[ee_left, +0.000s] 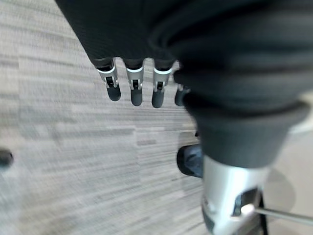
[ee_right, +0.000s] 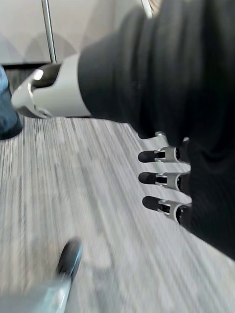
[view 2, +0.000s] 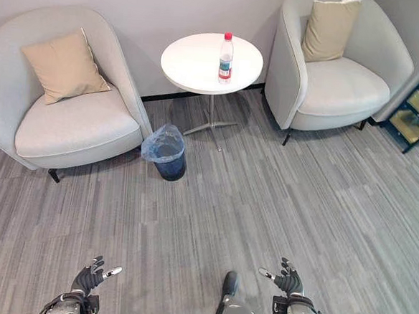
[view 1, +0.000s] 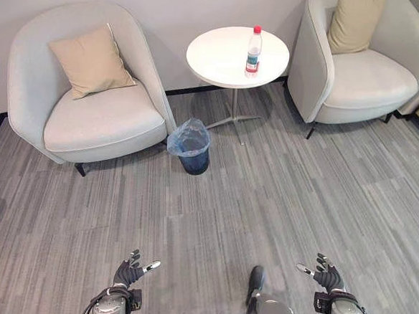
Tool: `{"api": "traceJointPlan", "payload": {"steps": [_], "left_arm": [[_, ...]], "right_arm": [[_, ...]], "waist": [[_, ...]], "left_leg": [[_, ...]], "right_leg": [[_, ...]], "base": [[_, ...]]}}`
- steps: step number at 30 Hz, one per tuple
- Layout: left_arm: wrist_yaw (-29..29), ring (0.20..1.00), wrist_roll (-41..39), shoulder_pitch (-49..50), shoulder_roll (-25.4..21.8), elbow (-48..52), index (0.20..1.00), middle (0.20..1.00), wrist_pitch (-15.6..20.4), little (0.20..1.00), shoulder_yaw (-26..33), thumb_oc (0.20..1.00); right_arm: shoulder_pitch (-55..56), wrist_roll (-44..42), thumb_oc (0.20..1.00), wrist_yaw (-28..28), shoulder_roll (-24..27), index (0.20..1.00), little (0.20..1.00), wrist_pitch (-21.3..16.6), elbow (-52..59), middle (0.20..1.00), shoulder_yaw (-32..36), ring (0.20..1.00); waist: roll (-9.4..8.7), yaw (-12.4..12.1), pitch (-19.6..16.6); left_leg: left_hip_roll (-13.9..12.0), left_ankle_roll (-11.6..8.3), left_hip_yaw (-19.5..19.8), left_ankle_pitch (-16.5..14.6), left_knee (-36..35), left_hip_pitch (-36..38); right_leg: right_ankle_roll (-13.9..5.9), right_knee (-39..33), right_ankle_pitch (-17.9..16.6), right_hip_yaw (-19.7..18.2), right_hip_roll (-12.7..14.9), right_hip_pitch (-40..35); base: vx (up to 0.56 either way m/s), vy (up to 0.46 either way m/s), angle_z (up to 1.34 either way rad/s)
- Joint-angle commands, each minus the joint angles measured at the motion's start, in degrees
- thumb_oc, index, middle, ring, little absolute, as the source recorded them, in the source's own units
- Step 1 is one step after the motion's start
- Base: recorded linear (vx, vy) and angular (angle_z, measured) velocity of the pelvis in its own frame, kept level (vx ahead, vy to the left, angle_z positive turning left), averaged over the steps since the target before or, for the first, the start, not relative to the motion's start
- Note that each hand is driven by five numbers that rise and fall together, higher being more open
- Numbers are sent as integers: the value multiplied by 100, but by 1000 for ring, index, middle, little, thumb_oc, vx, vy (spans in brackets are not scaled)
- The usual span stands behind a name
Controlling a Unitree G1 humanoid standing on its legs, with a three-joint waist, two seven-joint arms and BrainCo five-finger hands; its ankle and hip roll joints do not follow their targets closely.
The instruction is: Gather garbage on tea table into small bin, then transfer packed bag to large trash can.
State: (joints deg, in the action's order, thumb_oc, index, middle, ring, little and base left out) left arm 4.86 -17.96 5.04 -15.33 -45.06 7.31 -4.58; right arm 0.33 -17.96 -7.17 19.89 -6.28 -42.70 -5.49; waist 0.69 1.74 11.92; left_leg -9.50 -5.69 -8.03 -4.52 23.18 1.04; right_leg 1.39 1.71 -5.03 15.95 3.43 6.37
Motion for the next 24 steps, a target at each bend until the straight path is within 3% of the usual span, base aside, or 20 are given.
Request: {"api": "traceJointPlan", "payload": {"steps": [1,5,7,8,10,12,15,18,24], "left_arm": [[22,1000,-159,-307,-147,231,1000,1000,213,1000,-230,1000],[-7,1000,-153,-288,-134,303,1000,1000,201,1000,-291,1000],[-10,1000,-164,-268,-142,324,1000,1000,199,1000,-299,1000],[-21,1000,-164,-244,-147,326,1000,1000,187,1000,-310,1000],[-6,1000,-141,-258,-163,263,1000,1000,174,1000,-302,1000],[17,1000,-120,-256,-187,240,1000,1000,159,1000,-279,1000],[34,1000,-147,-196,-208,308,1000,1000,165,1000,-229,1000],[13,1000,-117,-108,-227,371,1000,1000,152,1000,-205,1000],[-10,1000,-118,-174,-423,375,1000,1000,158,1000,-102,1000]], "right_arm": [[-131,-46,1000,-126,157,1000,1000,-198,179,1000,18,1000],[-107,-16,1000,-95,209,1000,1000,-164,129,1000,-20,1000],[-104,-29,1000,-97,205,1000,1000,-175,91,1000,-29,1000],[-97,-38,1000,-97,206,1000,1000,-166,60,1000,-24,1000],[-81,-94,1000,-134,176,1000,1000,-178,-4,1000,-21,1000],[-13,-110,1000,-159,93,1000,1000,-151,-4,1000,-12,1000],[15,-30,1000,-141,34,1000,1000,-110,-28,1000,-15,1000],[101,53,1000,-122,-46,1000,1000,-89,0,1000,1,1000],[-122,94,1000,-15,-215,1000,1000,-89,57,1000,-133,1000]], "waist": [[-85,48,66],[-228,-168,123],[-272,-225,123],[-261,-268,115],[-206,-346,112],[-197,-424,94],[-167,-499,-3],[-257,-518,-93],[-508,-651,-264]], "left_leg": [[207,2,-59,298,607,-213],[668,217,172,-125,199,-1014],[786,244,239,-156,-57,-1207],[824,226,273,-59,-424,-1293],[752,103,169,608,-1277,-1590],[647,65,-174,832,-1867,-1719],[569,81,-189,988,-1918,-1775],[619,181,-231,959,-1640,-1790],[827,528,-519,340,-1277,-1693]], "right_leg": [[-281,-96,927,-91,44,-404],[-343,-266,1091,-289,27,-738],[-373,-297,1142,-329,36,-807],[-389,-309,1189,-360,1,-876],[-400,-356,1361,-394,-151,-1147],[-422,-305,1584,-490,-196,-1454],[-465,-220,1726,-644,-233,-1707],[-548,-141,1773,-685,-79,-1896],[-969,602,1421,-923,393,-1526]], "base": [[234,-180,-22],[233,-77,-8],[164,-17,-46],[353,15,-55],[454,68,-44],[469,140,-8],[389,168,-20],[266,119,-27],[284,206,-6]]}}
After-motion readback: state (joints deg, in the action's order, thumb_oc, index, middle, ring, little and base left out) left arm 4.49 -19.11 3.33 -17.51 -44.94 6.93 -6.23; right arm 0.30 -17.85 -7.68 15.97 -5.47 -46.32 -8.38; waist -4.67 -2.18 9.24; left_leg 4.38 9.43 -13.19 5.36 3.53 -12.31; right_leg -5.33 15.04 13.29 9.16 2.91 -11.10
